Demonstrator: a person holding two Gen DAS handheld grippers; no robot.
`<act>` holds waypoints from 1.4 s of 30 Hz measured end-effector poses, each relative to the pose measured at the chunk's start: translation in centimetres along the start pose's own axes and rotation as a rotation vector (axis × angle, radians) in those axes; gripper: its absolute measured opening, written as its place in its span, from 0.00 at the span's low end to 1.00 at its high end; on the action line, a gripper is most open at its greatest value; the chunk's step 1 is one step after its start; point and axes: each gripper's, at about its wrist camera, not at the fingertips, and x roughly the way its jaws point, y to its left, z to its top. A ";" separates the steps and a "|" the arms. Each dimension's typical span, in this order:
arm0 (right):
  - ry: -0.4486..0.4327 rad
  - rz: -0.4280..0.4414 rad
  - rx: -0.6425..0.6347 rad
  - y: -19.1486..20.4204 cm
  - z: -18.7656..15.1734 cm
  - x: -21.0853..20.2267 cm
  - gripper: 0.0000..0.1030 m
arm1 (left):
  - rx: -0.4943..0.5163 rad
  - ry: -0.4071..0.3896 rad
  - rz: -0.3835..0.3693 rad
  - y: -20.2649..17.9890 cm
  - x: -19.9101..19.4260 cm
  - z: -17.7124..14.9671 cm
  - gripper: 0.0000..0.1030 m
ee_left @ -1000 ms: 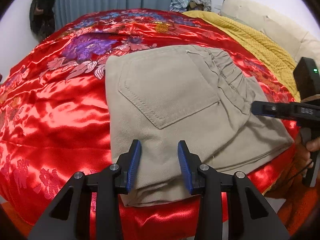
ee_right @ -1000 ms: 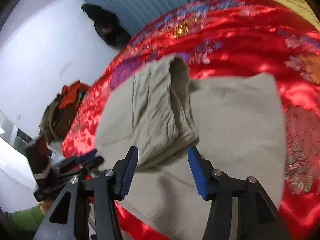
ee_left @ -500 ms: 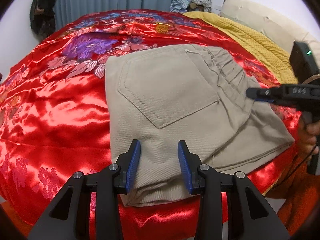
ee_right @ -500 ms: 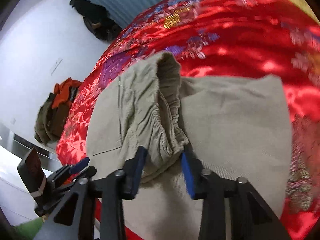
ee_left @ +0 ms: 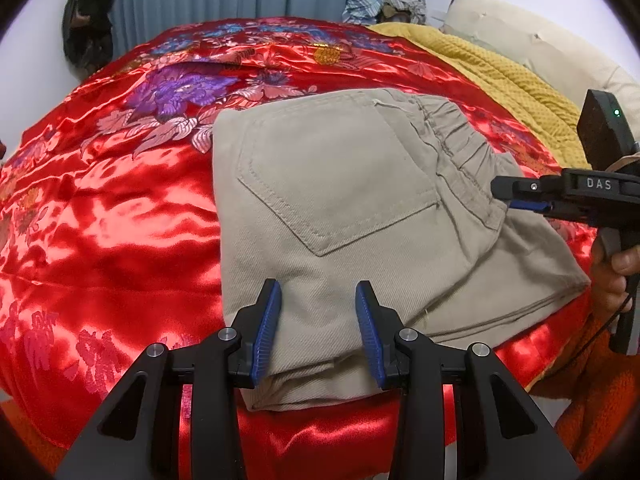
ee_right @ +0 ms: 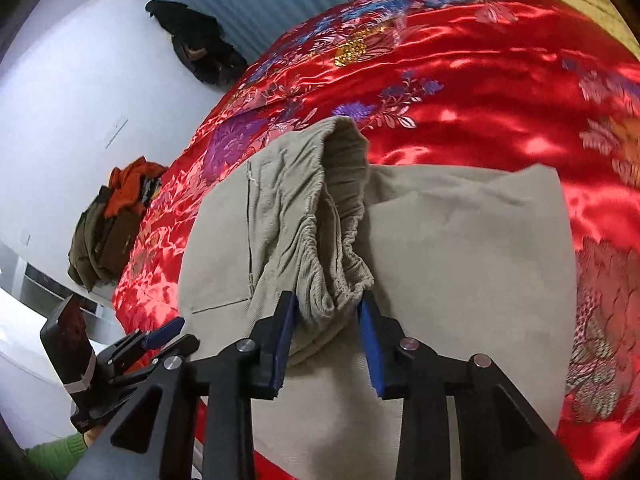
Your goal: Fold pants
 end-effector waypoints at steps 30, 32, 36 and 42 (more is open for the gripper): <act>-0.173 -0.081 0.126 -2.3 -4.2 -11.7 0.18 | 0.032 -0.090 -0.100 -2.5 -6.2 3.2 0.40; -0.126 -0.106 0.165 -4.2 -4.9 -10.1 0.18 | 0.073 -0.016 -0.055 -3.2 -4.1 2.6 0.40; -0.089 -0.132 0.212 -6.2 -6.2 -8.0 0.18 | 0.204 0.130 0.048 -4.2 -0.1 0.7 0.38; -0.085 -0.148 0.188 -6.1 -6.1 -7.8 0.20 | 0.237 0.104 0.082 -4.7 -1.4 0.7 0.44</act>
